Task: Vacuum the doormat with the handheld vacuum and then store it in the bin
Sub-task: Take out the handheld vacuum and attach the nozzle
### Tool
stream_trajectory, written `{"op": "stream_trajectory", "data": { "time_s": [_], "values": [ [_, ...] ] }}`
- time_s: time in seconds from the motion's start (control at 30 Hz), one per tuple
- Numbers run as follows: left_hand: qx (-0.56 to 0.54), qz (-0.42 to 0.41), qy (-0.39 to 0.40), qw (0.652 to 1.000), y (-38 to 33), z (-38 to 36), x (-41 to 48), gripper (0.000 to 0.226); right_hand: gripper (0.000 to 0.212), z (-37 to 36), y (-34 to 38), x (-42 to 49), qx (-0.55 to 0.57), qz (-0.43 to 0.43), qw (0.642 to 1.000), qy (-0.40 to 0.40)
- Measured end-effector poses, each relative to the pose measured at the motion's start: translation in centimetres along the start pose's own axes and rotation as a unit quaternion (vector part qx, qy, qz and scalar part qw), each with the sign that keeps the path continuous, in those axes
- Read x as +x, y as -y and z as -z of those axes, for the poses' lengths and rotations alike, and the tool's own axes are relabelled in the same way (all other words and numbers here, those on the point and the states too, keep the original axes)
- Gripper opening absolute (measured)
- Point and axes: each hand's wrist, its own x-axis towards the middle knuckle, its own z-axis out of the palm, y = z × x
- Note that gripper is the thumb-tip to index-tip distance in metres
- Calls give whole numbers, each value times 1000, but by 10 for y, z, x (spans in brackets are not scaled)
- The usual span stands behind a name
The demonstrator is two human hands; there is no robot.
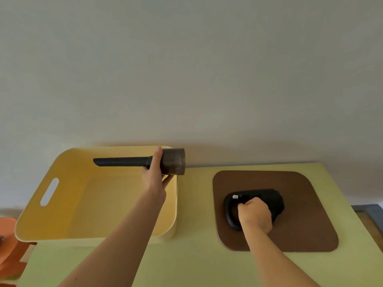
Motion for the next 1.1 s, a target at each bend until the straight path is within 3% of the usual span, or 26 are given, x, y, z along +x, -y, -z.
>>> {"op": "stream_trajectory", "data": {
  "time_s": [0.07, 0.13, 0.23, 0.33, 0.43, 0.53, 0.67, 0.8, 0.93, 1.1],
  "values": [
    [14, -3, 13, 1000, 0, 0, 0, 66, 33, 5, -6, -1, 102, -94, 989, -54],
    [22, -3, 25, 999, 1, -1, -1, 63, 56, 9, -11, 3, 164, -168, 970, -59],
    [32, -3, 40, 999, 3, -4, -3, 61, 67, 9, -17, 7, 216, -216, 950, -58],
    [36, -3, 52, 998, 3, -4, -3, 59, 70, 5, -24, 10, 289, -273, 916, -52],
    [47, -4, 63, 997, 3, -4, -4, 55, 65, 7, -33, 14, 304, -330, 893, 12],
    [60, -5, 69, 996, 4, -5, -6, 53, 47, 7, -39, 14, 287, -309, 905, 63],
    [72, -4, 84, 994, 5, -5, -9, 54, 35, 12, -29, 15, 360, -284, 889, 19],
    [72, -1, 94, 993, 2, -6, -13, 57, 30, 27, -3, 20, 397, -223, 890, 17],
    [54, 1, 90, 994, -8, -5, -17, 56, 19, 47, 22, 8, 298, 0, 954, 27],
    [34, -8, 74, 997, -25, 2, -20, 56, 18, 91, 67, -15, 136, 265, 952, 69]
  ]
}}
